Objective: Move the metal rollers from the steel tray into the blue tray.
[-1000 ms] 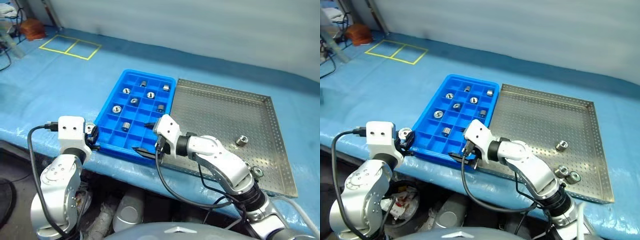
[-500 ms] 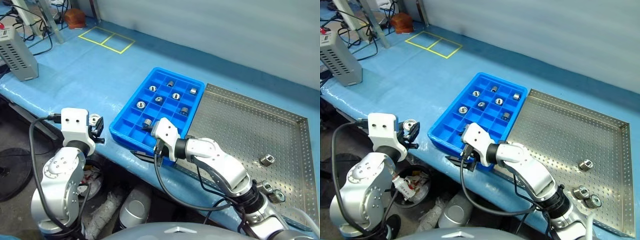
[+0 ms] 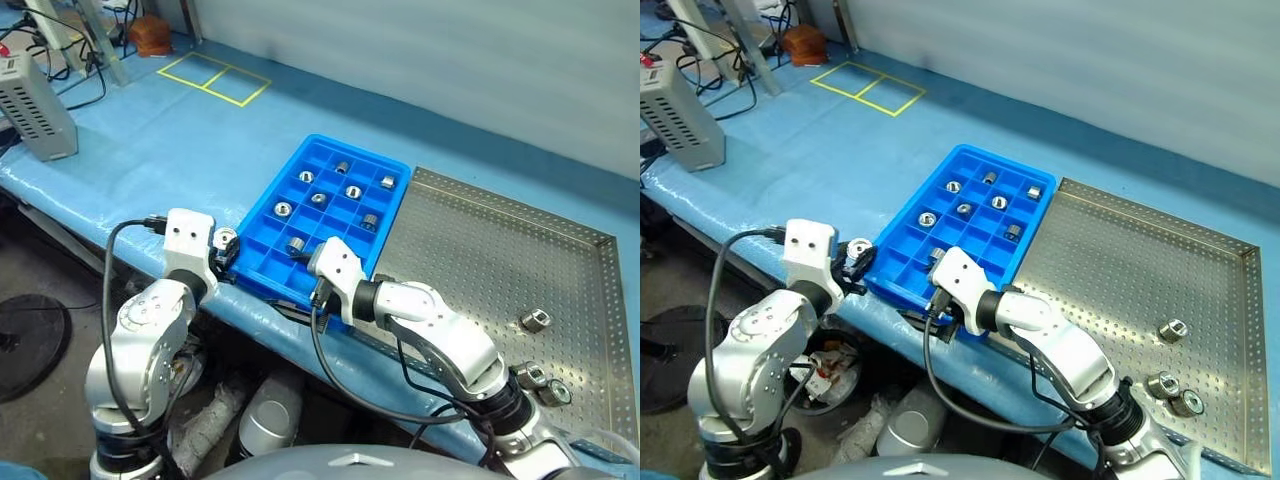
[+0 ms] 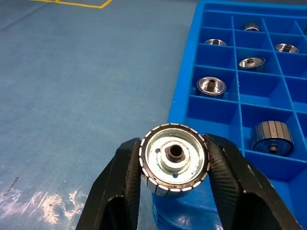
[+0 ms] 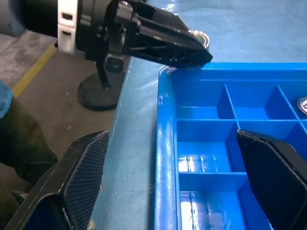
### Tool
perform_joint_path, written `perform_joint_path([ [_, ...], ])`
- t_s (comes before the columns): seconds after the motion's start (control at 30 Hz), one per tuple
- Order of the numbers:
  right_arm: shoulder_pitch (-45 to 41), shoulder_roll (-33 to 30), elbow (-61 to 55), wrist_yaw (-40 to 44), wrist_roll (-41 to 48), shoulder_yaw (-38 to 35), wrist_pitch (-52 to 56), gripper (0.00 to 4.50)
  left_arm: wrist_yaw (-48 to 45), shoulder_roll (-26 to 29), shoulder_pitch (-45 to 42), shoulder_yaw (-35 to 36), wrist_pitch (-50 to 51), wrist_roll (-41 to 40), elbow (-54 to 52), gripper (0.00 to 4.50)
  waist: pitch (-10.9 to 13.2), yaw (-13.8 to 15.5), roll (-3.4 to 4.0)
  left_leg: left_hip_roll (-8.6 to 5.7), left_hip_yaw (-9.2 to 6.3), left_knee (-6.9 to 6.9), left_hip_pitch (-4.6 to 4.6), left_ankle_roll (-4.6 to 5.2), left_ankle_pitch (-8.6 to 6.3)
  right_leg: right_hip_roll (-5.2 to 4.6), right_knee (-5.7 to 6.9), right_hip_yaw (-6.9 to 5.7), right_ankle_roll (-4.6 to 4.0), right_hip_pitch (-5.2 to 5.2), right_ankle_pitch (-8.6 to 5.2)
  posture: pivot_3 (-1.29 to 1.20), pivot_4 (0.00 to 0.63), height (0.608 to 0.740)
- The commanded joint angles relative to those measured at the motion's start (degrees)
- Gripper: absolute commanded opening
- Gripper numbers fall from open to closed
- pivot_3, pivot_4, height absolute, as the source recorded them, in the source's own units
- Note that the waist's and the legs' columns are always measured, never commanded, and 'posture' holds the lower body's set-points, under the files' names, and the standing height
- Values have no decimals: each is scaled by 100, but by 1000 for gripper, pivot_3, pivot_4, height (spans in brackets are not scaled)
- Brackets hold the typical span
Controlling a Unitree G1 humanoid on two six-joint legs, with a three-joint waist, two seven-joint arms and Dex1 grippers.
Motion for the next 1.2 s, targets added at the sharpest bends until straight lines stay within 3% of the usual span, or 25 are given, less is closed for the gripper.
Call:
perform_joint_path([
  [0.03, 31, 40, -285, -111, -10, -124, 12, 4500, -59, 81, -119, -110, -187, -83, 66, 1713, 0, -52, 0, 0, 0, 0, -3, 0, 0, 0, 1, 0, 0, 2, 0, 405, 150, 740],
  [0.27, 200, 40, -455, -290, 15, -168, 102, 4500, -115, 273, -55, -174, 51, -104, 347, 1713, -3, -251, 4, 1, 0, 0, -8, 28, 17, 1, 1, 0, 0, 3, 0, 373, 150, 740],
  [0.3, 220, 51, -471, -310, 20, -170, 114, 4500, -119, 313, -62, -206, 74, -98, 413, 2433, -5, -287, 7, 1, -1, 0, -7, 28, 17, 0, 0, 0, -1, 4, 0, 373, 150, 740],
  [0.5, 361, 93, -607, -474, 25, -192, 199, 4500, -192, 576, -221, -456, 75, -144, 569, 4339, -18, -550, 28, 2, 0, 1, 1, 27, 17, 0, 3, 0, -1, 6, 0, 345, 150, 740],
  [0.53, 407, 106, -659, -536, 28, -238, 231, 4500, -207, 640, -273, -444, 18, -129, 589, 4439, -18, -595, 28, 2, -1, 1, -2, 28, 17, 0, 3, 0, -1, 8, 0, 336, 150, 740],
  [0.73, 863, 619, -1045, -1455, 36, -1032, 503, 4500, -335, 766, -686, -385, -1239, -50, 984, 4439, -18, -817, 28, 2, -3, -2, -10, 31, 19, 2, 1, 1, -2, 6, -1, 274, 150, 740],
  [0.93, 978, 1335, -1045, -2919, -618, -1788, 860, 4500, -783, 235, -1155, -852, -2218, -406, 1650, 4439, -19, -1179, 27, -5, 4, 10, -10, 37, 23, -2, -2, 16, 8, 13, 6, 163, 150, 740],
  [1.2, 507, 2091, -232, -4412, -1625, -2386, 985, 4500, -1356, -155, -995, -1619, -2467, -673, 1793, 4439, -19, -2122, 29, -6, -2, 7, -7, 48, 28, 3, 5, 31, 11, 17, 11, 96, 150, 740],
])
